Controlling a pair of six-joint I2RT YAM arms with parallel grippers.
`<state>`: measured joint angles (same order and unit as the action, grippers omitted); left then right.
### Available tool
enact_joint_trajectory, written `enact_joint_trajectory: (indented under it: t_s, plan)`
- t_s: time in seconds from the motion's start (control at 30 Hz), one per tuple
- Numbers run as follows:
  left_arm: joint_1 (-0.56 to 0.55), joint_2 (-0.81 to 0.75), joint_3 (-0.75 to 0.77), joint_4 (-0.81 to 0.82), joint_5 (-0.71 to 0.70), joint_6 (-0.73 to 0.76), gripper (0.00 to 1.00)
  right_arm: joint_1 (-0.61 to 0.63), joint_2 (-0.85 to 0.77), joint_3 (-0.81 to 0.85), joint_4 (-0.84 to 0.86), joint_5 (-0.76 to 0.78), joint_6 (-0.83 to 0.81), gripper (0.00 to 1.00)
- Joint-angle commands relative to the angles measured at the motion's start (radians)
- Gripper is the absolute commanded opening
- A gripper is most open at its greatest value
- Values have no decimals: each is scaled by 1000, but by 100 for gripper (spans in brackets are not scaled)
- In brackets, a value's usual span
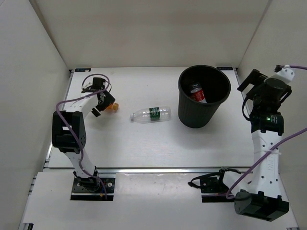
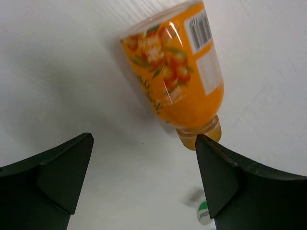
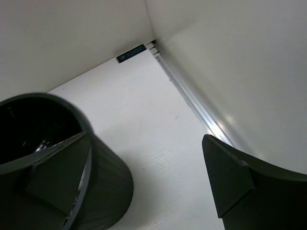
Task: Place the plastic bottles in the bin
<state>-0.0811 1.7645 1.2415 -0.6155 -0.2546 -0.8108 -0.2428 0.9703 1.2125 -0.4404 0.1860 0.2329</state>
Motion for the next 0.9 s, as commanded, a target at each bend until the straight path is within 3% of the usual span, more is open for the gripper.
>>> enact_joint_trajectory:
  t_s: [0.0, 0.3, 0.67, 0.87]
  plan:
    - [12, 5, 58, 59, -28, -31, 99, 77, -27, -2, -3, 12, -10, 99]
    - [41, 147, 183, 97, 26, -22, 98, 83, -38, -54, -1, -51, 17, 99]
    - [29, 170, 254, 209, 143, 22, 99, 108, -13, -90, 22, -62, 65, 99]
    - [-6, 234, 376, 250, 72, 76, 98, 126, -15, -131, 22, -65, 78, 100]
